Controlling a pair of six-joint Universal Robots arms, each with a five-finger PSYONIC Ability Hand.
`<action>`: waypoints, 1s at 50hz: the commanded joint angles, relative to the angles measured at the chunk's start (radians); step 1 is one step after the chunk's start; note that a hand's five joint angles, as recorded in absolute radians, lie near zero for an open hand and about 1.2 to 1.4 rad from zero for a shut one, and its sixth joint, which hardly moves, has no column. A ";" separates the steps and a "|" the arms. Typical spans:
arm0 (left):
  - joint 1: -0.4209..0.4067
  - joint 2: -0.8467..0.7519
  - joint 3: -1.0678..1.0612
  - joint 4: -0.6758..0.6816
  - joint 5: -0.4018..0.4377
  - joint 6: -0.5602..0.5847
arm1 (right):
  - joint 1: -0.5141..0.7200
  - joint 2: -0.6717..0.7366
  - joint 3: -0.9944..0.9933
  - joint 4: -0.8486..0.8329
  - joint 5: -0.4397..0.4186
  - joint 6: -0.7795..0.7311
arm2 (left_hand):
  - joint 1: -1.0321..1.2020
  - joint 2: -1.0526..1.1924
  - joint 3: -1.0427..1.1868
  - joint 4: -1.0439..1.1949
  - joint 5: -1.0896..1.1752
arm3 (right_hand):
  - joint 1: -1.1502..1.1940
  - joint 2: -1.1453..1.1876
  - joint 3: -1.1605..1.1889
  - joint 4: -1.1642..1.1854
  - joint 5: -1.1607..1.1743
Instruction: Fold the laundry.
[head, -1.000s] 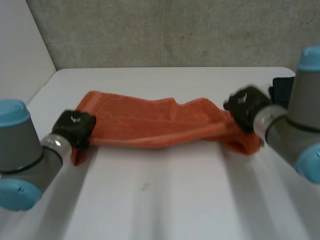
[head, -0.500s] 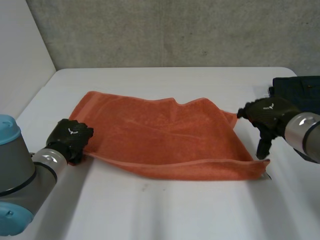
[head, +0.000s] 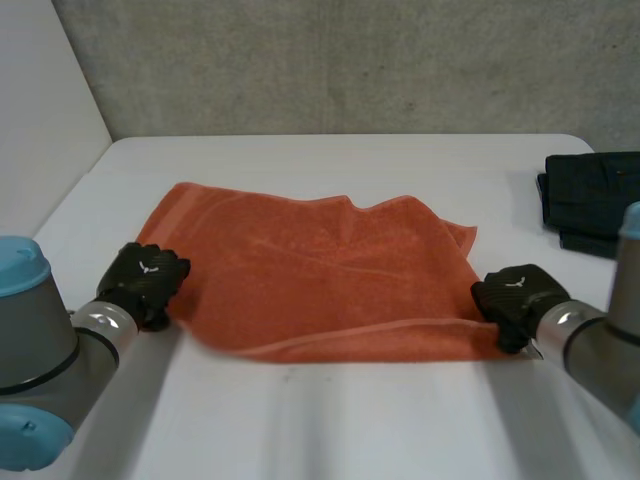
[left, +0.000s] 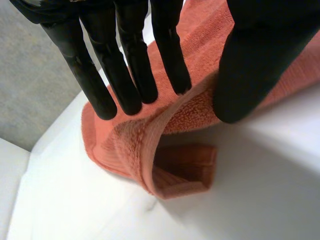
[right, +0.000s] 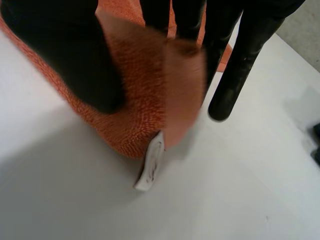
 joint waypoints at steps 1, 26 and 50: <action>0.007 -0.015 -0.017 0.002 0.003 -0.054 | 0.095 0.061 -0.033 -0.082 0.083 0.006 | -0.221 -0.245 -0.248 -0.245 -0.246 | 0.755 0.640 0.664 0.666 0.684; 0.088 -0.096 0.002 0.069 -0.002 -0.079 | -0.072 -0.179 0.102 -0.236 0.015 0.063 | -0.265 -0.289 -0.293 -0.290 -0.291 | 0.755 0.640 0.664 0.666 0.684; 0.119 -0.185 0.109 0.064 -0.005 -0.142 | -0.100 -0.178 0.104 -0.252 0.006 0.089 | 0.294 0.270 0.267 0.270 0.269 | 0.755 0.640 0.664 0.666 0.684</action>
